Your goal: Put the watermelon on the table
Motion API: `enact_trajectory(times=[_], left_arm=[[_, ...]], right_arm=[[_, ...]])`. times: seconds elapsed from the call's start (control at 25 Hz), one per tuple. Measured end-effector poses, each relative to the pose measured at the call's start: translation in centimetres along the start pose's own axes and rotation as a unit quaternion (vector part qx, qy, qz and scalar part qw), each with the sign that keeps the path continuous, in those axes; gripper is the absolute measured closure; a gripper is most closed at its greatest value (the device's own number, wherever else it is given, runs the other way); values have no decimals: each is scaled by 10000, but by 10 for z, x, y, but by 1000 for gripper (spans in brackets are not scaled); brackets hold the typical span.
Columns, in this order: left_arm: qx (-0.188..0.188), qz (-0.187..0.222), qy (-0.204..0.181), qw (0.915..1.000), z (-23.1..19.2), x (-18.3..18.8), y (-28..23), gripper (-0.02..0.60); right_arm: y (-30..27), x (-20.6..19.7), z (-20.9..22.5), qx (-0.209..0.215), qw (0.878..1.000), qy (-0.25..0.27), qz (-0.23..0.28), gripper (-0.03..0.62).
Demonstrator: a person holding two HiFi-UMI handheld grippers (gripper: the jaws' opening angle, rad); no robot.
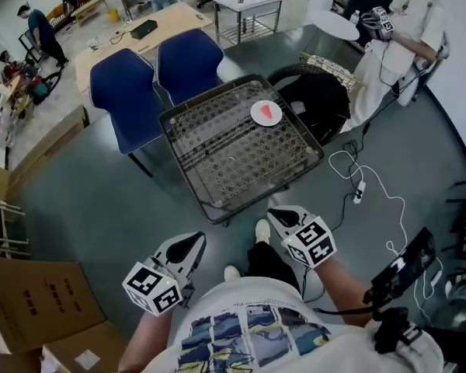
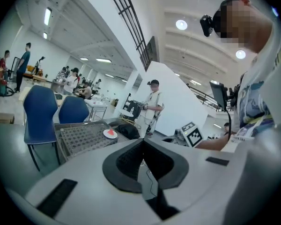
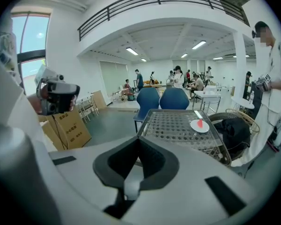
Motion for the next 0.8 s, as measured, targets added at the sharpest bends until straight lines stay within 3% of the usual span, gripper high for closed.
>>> enact_trajectory(times=[0.12, 0.52, 0.8], left_arm=[[-115, -160, -116, 9997, 11, -8, 11, 572], [-326, -82, -160, 9993, 28, -14, 25, 572], [-251, -30, -185, 9995, 35, -17, 32, 572]], right_arm=[[23, 13, -30, 146, 9993, 263, 212, 585], [54, 37, -82, 389, 9959, 584, 570, 583], [61, 41, -103, 578, 9932, 809, 606, 585]])
Point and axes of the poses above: the fingertips, and each gripper's own axes: y backward along the fingers, z to its right, x out of its top, the point moved 9 cm from there along y, backward along the fingers, and after that the axes turned 10 degrees about -x, right-handed, at the moved point
